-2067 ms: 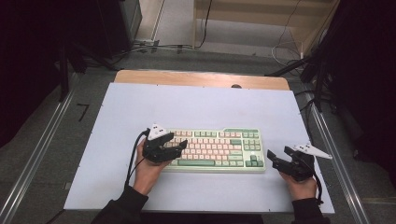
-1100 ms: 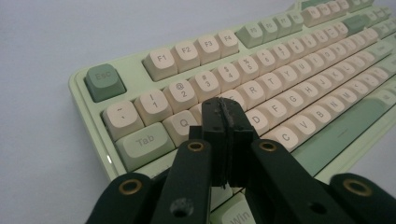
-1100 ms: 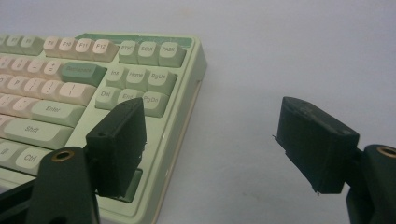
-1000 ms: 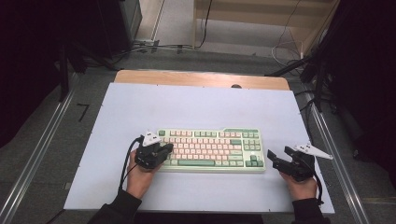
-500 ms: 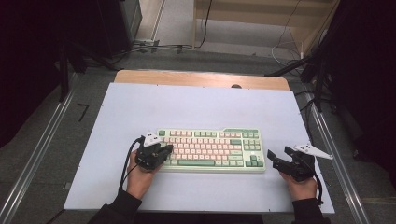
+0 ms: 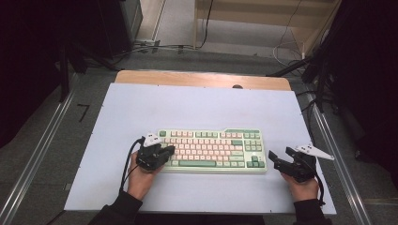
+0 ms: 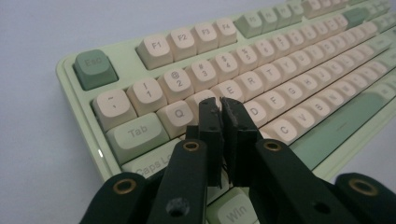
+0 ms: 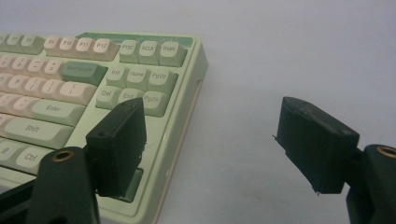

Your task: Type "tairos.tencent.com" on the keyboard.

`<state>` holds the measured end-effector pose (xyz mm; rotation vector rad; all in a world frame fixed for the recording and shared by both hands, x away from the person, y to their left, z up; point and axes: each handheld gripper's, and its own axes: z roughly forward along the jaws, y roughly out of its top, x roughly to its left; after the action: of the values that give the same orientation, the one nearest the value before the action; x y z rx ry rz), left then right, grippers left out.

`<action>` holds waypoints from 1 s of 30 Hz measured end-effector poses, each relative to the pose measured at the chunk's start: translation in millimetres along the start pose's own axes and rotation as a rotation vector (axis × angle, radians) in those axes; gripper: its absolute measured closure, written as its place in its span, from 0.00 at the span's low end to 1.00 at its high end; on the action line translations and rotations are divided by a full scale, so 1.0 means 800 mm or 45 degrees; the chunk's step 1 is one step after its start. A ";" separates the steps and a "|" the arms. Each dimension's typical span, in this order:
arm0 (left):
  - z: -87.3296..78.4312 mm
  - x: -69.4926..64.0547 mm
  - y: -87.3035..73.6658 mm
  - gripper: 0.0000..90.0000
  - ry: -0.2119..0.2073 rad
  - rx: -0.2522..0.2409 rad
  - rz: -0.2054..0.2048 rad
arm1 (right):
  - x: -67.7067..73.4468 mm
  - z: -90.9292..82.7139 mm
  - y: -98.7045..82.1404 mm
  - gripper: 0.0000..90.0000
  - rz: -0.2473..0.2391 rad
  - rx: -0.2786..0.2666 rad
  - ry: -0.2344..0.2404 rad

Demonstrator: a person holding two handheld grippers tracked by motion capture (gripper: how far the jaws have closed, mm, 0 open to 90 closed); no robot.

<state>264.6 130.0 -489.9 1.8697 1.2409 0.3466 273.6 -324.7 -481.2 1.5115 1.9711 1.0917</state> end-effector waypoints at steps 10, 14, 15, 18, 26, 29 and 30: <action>-0.010 -0.003 0.004 0.56 0.028 -0.095 -0.014 | -0.001 0.000 0.000 0.25 -0.004 -0.001 0.001; -0.009 -0.003 0.003 0.48 0.050 -0.098 -0.015 | -0.001 0.000 0.000 0.25 -0.003 -0.002 0.001; -0.010 -0.003 0.003 0.48 0.055 -0.101 -0.017 | -0.001 0.000 0.000 0.25 -0.003 -0.002 0.001; -0.012 -0.002 0.002 0.47 0.085 -0.134 -0.023 | 0.000 0.000 0.000 0.25 -0.003 -0.002 0.001; -0.012 -0.001 0.001 0.46 0.089 -0.149 -0.050 | 0.001 0.000 0.001 0.25 -0.005 -0.002 0.003; -0.011 -0.001 0.001 0.46 0.090 -0.149 -0.051 | 0.002 0.001 0.001 0.25 -0.005 -0.001 0.005; -0.011 -0.001 0.001 0.46 0.089 -0.148 -0.051 | 0.002 0.001 0.001 0.25 -0.003 0.000 0.005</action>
<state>259.1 133.6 -483.7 1.7444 1.2758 0.4563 274.1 -322.9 -480.7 1.5073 1.9754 1.0947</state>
